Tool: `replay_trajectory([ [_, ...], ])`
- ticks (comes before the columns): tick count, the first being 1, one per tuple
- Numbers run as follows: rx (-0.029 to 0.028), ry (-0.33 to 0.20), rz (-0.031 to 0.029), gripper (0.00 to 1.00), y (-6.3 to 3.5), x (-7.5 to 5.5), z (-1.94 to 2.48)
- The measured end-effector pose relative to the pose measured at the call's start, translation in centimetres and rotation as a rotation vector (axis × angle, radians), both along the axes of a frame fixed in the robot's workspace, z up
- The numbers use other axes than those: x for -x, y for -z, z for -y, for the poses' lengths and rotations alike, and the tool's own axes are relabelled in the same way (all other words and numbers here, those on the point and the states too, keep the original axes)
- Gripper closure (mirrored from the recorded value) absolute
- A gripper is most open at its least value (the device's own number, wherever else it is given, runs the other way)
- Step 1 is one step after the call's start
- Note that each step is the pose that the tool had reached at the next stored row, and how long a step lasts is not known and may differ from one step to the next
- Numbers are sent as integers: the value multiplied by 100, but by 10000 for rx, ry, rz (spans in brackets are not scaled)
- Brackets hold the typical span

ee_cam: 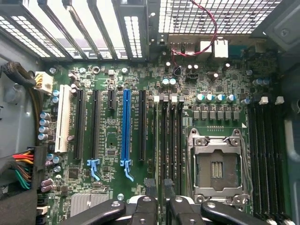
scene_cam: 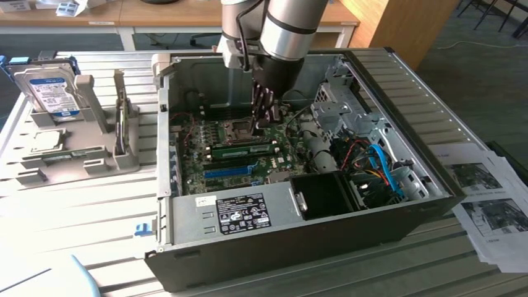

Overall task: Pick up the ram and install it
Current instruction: 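Insert the ram into the slot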

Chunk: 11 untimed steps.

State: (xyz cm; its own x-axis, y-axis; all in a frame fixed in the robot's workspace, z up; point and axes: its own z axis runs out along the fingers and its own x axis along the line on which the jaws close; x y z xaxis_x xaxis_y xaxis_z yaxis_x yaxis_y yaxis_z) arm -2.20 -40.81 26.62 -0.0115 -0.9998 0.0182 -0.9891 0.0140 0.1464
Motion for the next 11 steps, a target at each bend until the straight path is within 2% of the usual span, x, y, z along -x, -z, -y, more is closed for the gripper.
replay_trajectory([
  [2,-1,-1,32,82,0,8,0],
  [6,-2,-2,203,82,0,57,0],
  [10,-2,-3,330,82,0,92,0],
  [11,-2,-3,337,82,0,93,0],
])
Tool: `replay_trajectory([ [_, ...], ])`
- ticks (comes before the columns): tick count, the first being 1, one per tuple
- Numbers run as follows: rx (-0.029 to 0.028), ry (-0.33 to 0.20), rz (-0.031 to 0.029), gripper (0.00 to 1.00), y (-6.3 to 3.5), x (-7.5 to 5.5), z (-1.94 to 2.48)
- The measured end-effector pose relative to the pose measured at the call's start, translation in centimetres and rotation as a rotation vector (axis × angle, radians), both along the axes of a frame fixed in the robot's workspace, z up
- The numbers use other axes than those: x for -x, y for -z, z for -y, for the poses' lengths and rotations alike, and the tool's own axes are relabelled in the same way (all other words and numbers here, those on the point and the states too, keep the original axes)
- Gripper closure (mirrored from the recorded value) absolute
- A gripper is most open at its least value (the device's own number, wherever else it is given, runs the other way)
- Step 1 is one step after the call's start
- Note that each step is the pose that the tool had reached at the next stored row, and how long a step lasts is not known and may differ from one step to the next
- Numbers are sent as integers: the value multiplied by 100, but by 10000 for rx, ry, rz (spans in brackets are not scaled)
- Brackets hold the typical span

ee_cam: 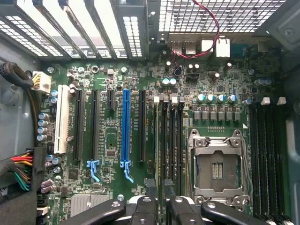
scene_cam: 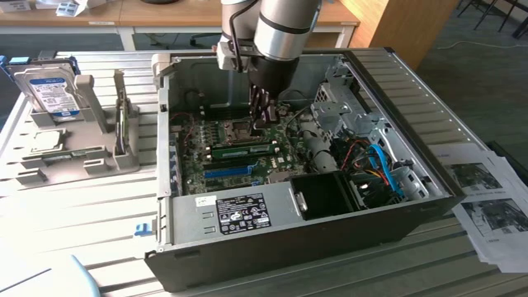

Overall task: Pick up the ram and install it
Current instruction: 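Insert the ram into the slot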

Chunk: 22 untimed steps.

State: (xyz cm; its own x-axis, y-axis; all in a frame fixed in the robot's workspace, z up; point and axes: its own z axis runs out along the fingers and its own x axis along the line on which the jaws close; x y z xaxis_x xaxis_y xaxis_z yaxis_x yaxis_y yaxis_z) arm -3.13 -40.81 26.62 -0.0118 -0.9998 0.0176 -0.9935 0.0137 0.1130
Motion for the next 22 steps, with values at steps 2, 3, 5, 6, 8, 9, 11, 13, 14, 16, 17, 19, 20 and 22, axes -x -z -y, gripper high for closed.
replay_trajectory([
  [2,0,0,0,82,0,0,0],
  [3,1,-1,1,82,0,0,0],
  [5,1,-4,5,82,0,0,0],
  [6,0,-12,9,82,0,0,0],
  [8,-1,-40,21,82,-1,0,0],
  [9,0,-57,28,82,-1,0,0],
  [11,-2,-98,47,82,-1,0,-1],
  [13,-5,-147,74,82,0,0,-2],
  [14,-6,-174,92,82,0,0,-3],
  [16,-10,-231,134,82,1,0,-3],
  [17,-11,-257,156,82,1,0,-4],
  [19,-15,-315,204,82,2,0,-5],
  [20,-17,-342,228,82,3,0,-5],
  [22,-20,-393,278,82,3,0,-6],
])
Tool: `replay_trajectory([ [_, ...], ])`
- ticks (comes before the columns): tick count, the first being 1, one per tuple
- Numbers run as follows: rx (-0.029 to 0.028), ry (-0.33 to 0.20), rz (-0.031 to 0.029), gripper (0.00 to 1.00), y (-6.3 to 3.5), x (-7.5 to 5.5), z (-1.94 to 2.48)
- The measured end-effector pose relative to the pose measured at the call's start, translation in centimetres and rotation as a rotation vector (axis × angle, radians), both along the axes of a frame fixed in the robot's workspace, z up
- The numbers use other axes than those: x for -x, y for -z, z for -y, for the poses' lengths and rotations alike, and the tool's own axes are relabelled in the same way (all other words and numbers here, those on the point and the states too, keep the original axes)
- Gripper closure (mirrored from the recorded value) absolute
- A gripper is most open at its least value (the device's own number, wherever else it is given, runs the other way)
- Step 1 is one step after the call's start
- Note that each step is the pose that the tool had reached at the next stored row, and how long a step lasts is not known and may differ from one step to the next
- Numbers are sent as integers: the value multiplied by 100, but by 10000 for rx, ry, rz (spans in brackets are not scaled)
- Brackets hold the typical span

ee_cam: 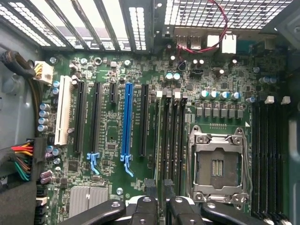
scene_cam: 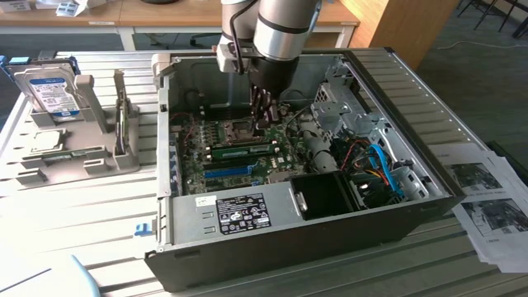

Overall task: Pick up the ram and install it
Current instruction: 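Insert the ram into the slot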

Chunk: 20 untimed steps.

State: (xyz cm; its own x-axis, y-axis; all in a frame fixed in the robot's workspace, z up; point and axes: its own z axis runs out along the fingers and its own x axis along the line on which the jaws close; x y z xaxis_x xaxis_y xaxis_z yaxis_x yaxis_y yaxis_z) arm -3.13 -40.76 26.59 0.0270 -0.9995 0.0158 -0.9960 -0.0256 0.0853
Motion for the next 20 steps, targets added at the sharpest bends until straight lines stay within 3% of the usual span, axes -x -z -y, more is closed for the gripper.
replay_trajectory([
  [14,-33,-351,428,82,8,0,-6],
  [20,-33,-355,432,82,7,0,-6],
])
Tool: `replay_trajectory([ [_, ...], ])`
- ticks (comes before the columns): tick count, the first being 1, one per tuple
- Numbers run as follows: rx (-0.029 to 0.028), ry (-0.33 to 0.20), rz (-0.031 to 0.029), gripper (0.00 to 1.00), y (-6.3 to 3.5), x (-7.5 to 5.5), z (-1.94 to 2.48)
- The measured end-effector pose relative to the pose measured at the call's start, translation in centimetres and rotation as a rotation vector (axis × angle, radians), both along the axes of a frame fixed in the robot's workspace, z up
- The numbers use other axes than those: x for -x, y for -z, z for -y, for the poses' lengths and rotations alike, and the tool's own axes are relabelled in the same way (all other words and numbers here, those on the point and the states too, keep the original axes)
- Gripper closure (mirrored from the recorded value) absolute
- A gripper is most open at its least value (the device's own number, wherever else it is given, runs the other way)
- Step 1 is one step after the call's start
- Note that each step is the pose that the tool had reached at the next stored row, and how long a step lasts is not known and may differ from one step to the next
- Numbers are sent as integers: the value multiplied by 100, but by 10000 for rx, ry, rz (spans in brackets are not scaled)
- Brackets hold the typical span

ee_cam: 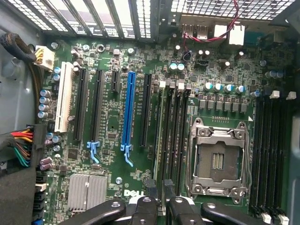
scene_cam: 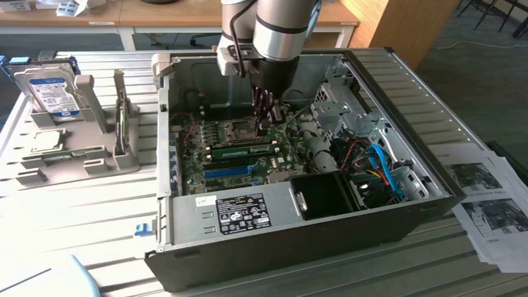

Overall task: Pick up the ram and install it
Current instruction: 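Insert the ram into the slot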

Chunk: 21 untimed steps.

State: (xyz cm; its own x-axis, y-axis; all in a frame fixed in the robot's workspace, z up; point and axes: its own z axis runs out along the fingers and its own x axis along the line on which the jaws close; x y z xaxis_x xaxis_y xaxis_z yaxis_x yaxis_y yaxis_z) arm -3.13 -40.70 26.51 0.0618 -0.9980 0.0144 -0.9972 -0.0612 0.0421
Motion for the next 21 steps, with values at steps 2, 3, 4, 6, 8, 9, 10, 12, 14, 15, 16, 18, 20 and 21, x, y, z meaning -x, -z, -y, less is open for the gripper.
replay_trajectory([
  [2,6,0,-2,82,-9,0,1],
  [3,3,0,-2,82,-14,0,0],
  [4,0,0,0,82,-20,0,0],
  [6,1,0,-1,82,-35,0,0],
  [8,0,7,0,82,-92,0,0],
  [9,0,34,0,82,-137,0,0],
  [10,0,64,0,82,-182,-2,0],
  [12,1,82,0,82,-206,-4,0],
  [14,1,100,0,82,-232,-5,0],
  [15,1,106,0,82,-244,-7,0],
  [16,1,113,0,82,-256,-8,0],
  [18,0,122,0,82,-282,-10,0],
  [20,1,131,0,82,-307,-12,0],
  [21,0,134,0,82,-319,-13,0],
])
